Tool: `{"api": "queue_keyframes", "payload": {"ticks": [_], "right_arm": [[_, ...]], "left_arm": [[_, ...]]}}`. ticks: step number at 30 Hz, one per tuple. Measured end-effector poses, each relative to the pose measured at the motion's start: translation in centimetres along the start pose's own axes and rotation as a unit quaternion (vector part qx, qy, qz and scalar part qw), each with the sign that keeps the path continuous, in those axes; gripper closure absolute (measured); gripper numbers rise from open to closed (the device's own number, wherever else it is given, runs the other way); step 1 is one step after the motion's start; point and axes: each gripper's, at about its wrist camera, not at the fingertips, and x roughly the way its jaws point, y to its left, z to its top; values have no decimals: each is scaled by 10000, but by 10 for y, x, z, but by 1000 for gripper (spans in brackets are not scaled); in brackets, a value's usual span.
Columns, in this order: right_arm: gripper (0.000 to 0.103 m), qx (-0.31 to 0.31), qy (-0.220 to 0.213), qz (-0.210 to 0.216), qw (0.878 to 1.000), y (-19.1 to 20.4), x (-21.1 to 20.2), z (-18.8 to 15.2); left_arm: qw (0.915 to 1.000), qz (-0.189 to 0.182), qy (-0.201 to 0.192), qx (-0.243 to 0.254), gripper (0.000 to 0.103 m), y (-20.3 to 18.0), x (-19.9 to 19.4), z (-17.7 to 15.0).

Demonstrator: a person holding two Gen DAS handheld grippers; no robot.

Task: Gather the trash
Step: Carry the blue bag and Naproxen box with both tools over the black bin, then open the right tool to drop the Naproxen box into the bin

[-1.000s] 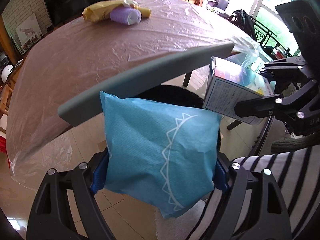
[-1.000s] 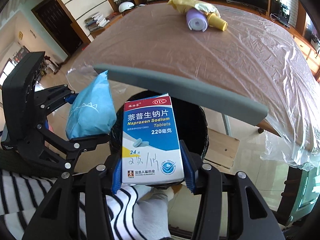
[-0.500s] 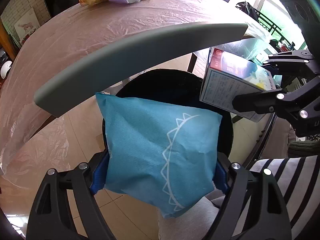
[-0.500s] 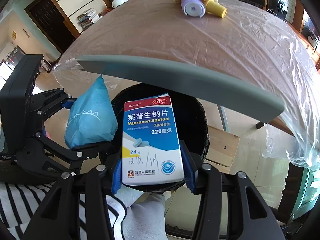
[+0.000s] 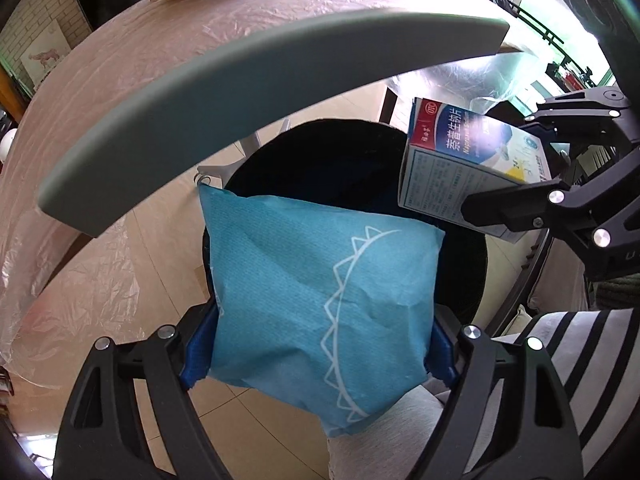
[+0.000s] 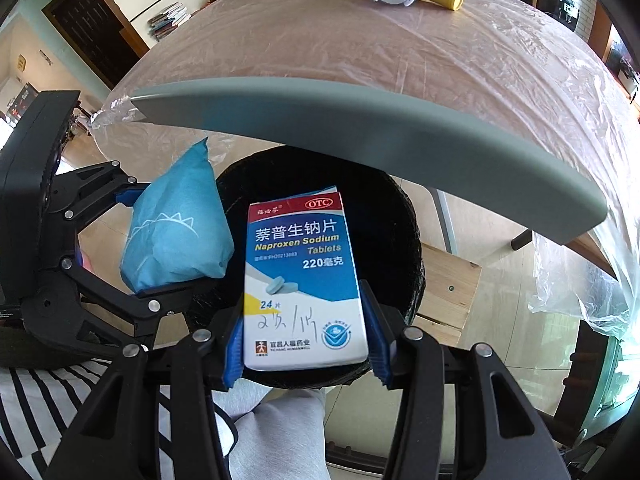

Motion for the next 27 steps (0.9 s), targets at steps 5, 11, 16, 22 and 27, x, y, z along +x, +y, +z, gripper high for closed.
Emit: {"api": "queue_keyframes", "payload": {"ticks": [5,11,16,22,27], "right_arm": [[55,22,48,-12,10000,0,6,2],[55,66,112,-48,9999,0,11,6],[55,96,153,-66,9998,-3,17,6],[55,64,230,-53,9997,-2,23,7],[55,97,254,-82,9996,-1,27,8]], "left_arm": [[10000,-14,80,48,19,0,6,0],[9998,-3,185,47,19,-1,11,-1],[9996,8,247,109,19,0,15,0],[9993,57,301,201,19,-3,21,2],[9993,74,322,187,19,-6,25,1]]}}
